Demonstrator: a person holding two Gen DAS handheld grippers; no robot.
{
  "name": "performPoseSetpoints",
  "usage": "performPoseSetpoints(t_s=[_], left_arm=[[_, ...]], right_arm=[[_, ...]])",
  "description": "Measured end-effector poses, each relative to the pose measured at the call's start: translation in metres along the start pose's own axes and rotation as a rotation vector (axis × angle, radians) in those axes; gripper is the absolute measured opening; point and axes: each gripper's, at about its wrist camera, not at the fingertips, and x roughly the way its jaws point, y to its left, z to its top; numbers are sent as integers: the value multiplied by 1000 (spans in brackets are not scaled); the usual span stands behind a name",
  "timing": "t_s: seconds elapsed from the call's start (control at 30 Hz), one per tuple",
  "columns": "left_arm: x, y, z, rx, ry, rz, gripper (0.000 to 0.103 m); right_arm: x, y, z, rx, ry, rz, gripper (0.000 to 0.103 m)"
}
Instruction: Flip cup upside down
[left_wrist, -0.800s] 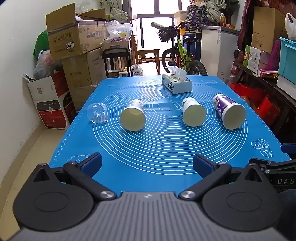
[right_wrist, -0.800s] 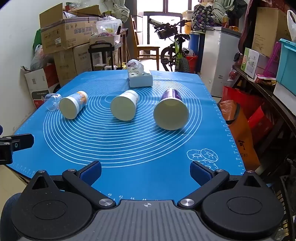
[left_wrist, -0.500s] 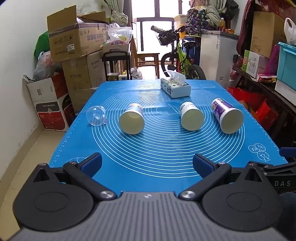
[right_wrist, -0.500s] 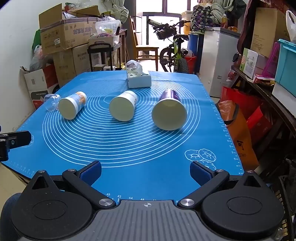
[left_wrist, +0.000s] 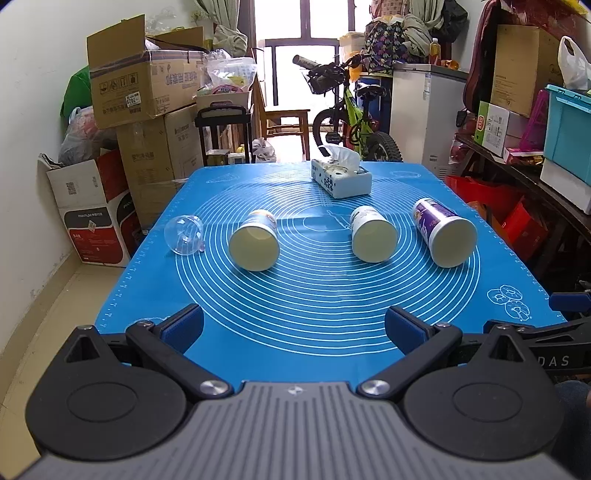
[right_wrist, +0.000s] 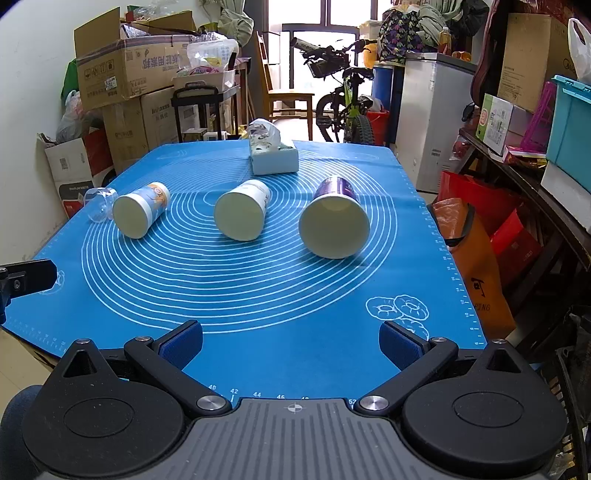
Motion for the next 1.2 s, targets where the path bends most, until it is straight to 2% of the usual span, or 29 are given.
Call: performPoseSetpoints(t_s=[1.2], left_arm=[[2,1,-2,-2,2,1,103]], right_arm=[[-4,3,1,-10,-8,-7,101]])
